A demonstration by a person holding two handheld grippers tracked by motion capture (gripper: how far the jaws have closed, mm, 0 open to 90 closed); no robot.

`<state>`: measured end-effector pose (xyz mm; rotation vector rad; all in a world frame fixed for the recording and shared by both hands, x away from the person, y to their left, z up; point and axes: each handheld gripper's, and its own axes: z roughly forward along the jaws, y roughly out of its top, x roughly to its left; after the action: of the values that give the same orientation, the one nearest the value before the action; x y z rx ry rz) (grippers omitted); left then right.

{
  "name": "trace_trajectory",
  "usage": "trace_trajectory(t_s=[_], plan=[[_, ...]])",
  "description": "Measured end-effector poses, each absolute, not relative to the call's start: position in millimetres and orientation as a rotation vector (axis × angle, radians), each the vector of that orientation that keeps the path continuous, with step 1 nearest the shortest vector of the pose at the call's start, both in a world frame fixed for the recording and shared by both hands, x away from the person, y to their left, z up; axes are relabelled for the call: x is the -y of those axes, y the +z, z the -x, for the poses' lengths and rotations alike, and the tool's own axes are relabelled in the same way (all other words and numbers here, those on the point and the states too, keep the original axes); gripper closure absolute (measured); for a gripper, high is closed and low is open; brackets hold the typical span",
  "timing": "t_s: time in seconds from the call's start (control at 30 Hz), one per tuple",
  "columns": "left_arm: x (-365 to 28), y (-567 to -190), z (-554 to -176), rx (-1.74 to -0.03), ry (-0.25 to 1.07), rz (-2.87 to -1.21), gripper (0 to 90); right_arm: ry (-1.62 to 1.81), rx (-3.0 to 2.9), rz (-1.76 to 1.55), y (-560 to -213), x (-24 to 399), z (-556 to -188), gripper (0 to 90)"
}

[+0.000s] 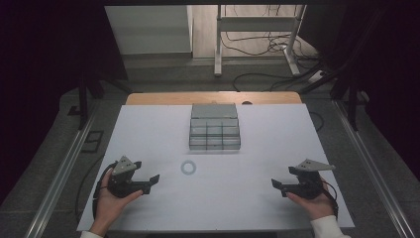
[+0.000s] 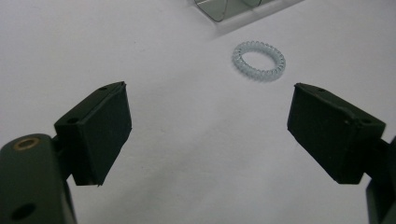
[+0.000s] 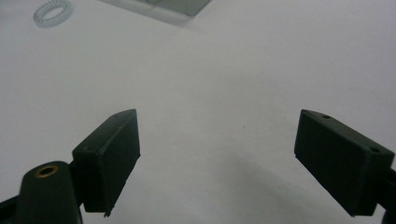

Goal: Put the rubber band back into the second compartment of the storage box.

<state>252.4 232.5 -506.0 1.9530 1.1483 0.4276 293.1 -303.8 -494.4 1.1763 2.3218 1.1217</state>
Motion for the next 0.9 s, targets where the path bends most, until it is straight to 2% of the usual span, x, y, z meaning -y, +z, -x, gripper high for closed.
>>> trace_trajectory(t_s=[0.9], plan=[[-232.7,-503.9,-245.2,-1.147,0.443,-1.957,14.7,1.116,-2.336,-1.164,-493.1,299.3,-292.4,15.3]])
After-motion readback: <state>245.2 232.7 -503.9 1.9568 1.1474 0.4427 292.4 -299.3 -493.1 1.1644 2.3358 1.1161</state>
